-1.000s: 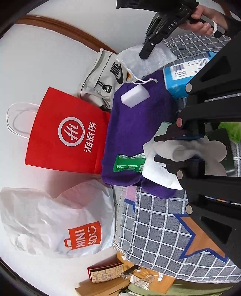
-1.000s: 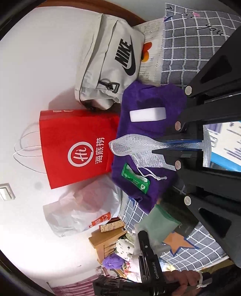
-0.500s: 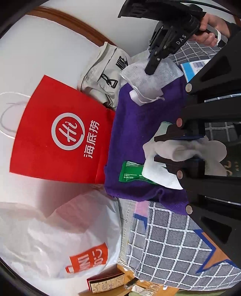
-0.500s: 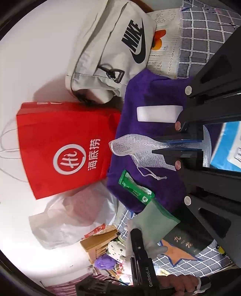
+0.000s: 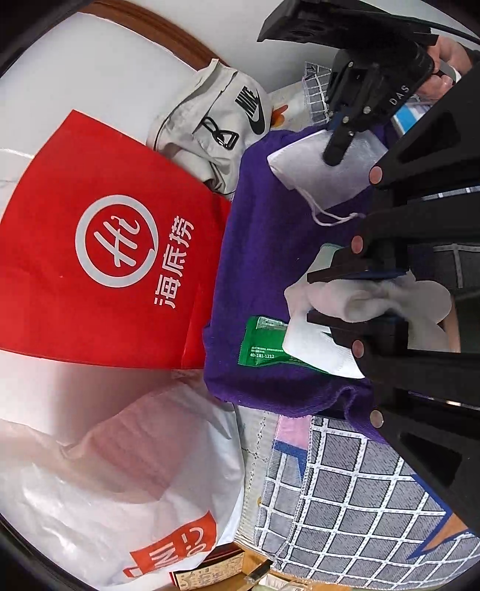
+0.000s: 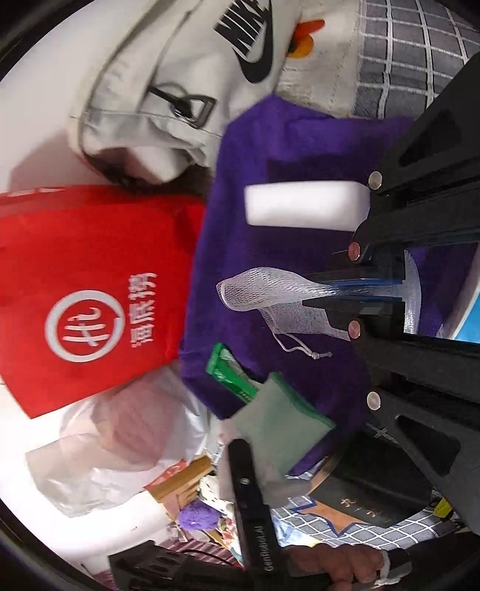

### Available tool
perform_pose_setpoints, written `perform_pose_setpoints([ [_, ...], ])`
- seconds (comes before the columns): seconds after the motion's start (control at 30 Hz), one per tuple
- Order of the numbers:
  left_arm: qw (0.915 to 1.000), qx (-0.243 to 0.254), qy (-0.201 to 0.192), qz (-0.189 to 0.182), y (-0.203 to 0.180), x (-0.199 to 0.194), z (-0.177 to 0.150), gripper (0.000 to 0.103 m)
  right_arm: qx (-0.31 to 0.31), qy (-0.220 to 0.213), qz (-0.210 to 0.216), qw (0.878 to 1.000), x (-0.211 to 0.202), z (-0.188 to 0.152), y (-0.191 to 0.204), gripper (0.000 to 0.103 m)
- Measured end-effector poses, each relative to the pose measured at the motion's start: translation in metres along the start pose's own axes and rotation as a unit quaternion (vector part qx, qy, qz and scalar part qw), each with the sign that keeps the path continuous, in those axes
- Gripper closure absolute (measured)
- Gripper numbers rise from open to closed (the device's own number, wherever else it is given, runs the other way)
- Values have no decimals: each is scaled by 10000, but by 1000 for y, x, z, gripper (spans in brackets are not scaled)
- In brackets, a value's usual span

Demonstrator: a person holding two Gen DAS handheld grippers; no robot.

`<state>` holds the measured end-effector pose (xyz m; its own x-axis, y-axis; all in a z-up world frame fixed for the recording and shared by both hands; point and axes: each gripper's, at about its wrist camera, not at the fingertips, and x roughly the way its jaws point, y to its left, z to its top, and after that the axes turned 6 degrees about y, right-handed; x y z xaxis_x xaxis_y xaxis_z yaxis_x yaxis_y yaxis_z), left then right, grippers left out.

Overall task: Organize soft objects
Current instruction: 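Carry the glove and mesh bag onto the purple towel and open both grippers, then move both grippers back to the pile, right gripper toward the green tissue packet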

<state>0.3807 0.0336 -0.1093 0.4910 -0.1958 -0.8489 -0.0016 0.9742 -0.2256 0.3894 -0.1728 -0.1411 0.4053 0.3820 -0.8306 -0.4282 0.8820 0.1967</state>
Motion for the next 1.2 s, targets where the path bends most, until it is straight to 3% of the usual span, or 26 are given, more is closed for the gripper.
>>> perform_pose_setpoints([
  [0.2, 9999, 75, 57, -105, -4, 12, 7, 89, 65, 62, -59, 9999, 5, -1, -5, 99],
  [0.6, 9986, 121, 496, 136, 3, 44, 8, 85, 186, 459, -59, 9988, 22, -1, -11, 95],
  [0.67, 9981, 92, 587, 184, 5, 47, 8, 77, 217, 456, -76, 9987, 22, 0, -12, 89],
  [0.73, 9980, 96, 594, 210, 6, 47, 8, 67, 214, 400, -94, 9989, 19, -1, -10, 66],
  [0.8, 9981, 77, 547, 257, 7, 43, 8, 52, 165, 282, -132, 9994, 13, 0, -8, 51],
  [0.83, 9983, 69, 505, 288, 7, 40, 7, 48, 119, 183, -161, 9996, 9, 0, -6, 49],
  [1.07, 9984, -56, 307, 466, 13, 11, 5, 47, 93, -156, -135, 9997, -20, 4, 11, 38],
  [1.2, 9992, -50, 137, 377, 12, -16, -5, 47, 45, -310, -209, 9993, -44, 0, 26, 35],
])
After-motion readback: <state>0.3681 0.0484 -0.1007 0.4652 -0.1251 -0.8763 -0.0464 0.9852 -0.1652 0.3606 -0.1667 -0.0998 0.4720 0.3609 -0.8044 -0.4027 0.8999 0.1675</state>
